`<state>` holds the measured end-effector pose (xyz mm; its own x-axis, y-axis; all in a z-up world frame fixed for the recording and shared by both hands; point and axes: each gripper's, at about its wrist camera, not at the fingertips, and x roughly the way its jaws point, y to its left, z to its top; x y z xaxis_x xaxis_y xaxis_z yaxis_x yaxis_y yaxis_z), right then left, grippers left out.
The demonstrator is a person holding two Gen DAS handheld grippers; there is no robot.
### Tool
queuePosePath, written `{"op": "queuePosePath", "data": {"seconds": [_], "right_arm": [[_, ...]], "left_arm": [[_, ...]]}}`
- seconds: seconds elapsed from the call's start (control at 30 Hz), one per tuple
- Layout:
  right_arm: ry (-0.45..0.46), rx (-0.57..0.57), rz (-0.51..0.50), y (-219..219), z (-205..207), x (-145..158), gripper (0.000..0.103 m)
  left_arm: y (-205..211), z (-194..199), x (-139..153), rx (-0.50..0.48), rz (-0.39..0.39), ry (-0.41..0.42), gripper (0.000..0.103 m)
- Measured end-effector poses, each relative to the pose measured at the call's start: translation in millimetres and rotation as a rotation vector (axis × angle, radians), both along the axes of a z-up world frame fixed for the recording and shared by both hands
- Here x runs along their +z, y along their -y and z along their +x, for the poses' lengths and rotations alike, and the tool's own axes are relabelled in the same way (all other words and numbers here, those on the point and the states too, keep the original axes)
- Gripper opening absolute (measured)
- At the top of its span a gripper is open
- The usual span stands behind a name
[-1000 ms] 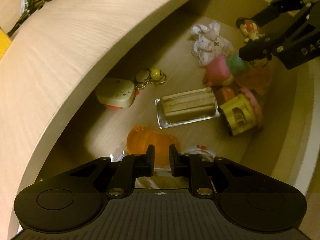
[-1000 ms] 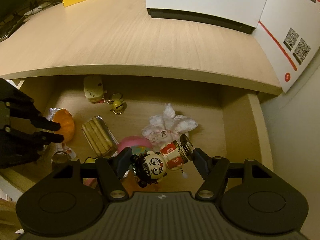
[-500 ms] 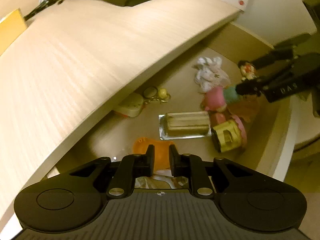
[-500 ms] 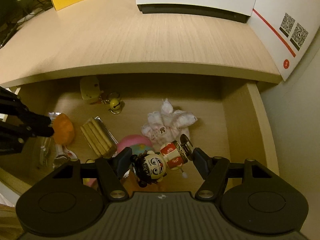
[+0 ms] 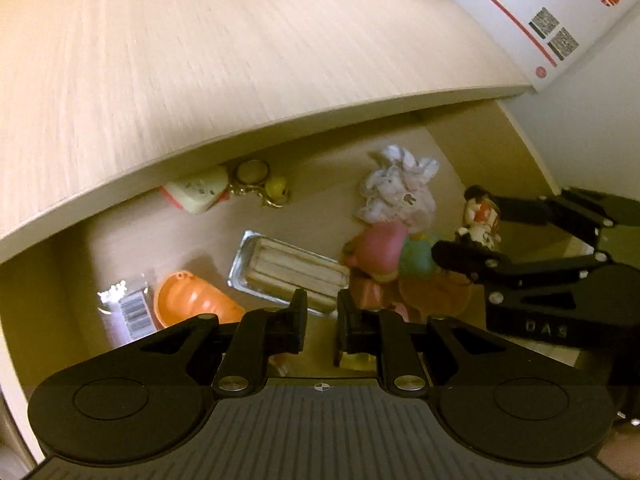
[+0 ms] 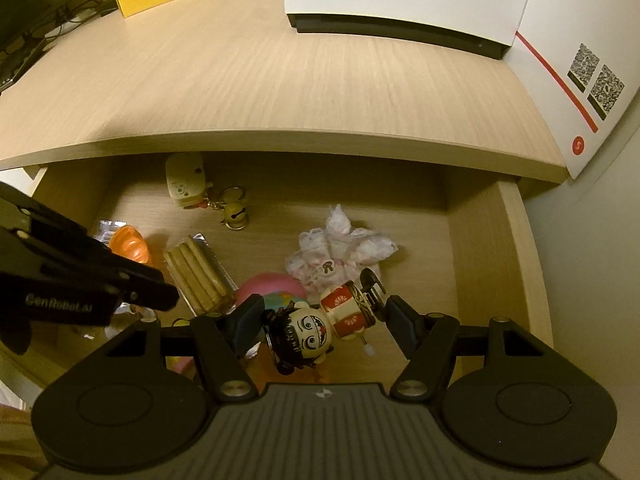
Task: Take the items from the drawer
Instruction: 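Grasp the orange cup toy with the left tool while the right tool lifts the figurine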
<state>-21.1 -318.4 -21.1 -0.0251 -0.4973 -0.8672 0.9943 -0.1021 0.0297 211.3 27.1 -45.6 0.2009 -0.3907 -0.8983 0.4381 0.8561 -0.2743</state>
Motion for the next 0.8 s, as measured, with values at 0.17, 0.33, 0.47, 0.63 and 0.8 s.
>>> {"op": "queuePosePath", "data": {"seconds": [0.17, 0.33, 0.47, 0.63, 0.8], "right_arm": [[-0.002, -0.025, 0.005, 1, -6, -5, 0.067], [-0.025, -0.016, -0.010, 3, -4, -6, 0.067], [-0.037, -0.004, -0.015, 1, -2, -7, 0.067], [-0.030, -0.006, -0.008, 1, -3, -10, 0.067], [-0.036, -0.001, -0.005, 0, -2, -10, 0.067]], "left_arm": [[-6, -3, 3, -0.017, 0.046, 0.093, 0.018], [-16, 2, 6, 0.019, 0.023, 0.095, 0.018], [-31, -15, 10, -0.153, 0.077, 0.147, 0.018], [-28, -26, 7, -0.225, 0.171, 0.199, 0.018], [-1, -44, 2, -0.376, 0.273, 0.300, 0.020]]}}
